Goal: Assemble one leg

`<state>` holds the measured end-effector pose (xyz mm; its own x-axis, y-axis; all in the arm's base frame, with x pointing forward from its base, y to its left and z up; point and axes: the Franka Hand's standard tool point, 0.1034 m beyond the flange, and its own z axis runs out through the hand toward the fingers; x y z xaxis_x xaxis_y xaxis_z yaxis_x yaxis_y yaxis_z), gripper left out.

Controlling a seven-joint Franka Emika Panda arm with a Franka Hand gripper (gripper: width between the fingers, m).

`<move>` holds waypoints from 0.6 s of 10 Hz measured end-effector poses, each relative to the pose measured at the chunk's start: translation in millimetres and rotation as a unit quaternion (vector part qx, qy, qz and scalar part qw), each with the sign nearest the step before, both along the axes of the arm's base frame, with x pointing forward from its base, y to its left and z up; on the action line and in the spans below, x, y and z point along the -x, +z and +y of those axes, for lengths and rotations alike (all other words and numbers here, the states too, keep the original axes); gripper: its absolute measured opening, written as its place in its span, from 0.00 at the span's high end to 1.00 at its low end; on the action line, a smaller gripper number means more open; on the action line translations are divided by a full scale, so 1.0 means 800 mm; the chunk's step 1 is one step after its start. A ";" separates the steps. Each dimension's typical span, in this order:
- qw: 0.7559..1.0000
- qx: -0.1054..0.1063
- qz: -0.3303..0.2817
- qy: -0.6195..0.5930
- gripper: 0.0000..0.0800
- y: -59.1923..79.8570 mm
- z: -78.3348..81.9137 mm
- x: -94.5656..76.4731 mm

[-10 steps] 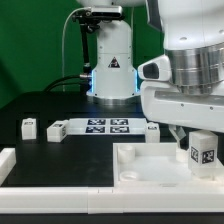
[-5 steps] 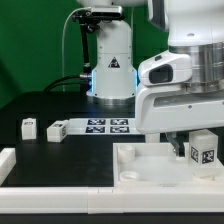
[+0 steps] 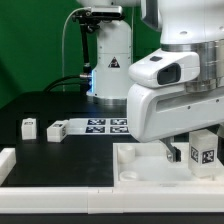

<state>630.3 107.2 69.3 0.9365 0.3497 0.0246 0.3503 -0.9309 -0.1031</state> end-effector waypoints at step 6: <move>1.000 0.000 0.003 -0.022 0.64 0.000 0.000 0.000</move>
Offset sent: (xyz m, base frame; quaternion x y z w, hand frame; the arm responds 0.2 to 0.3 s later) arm 0.0000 0.0000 0.0000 0.0000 0.0000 0.0000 1.0000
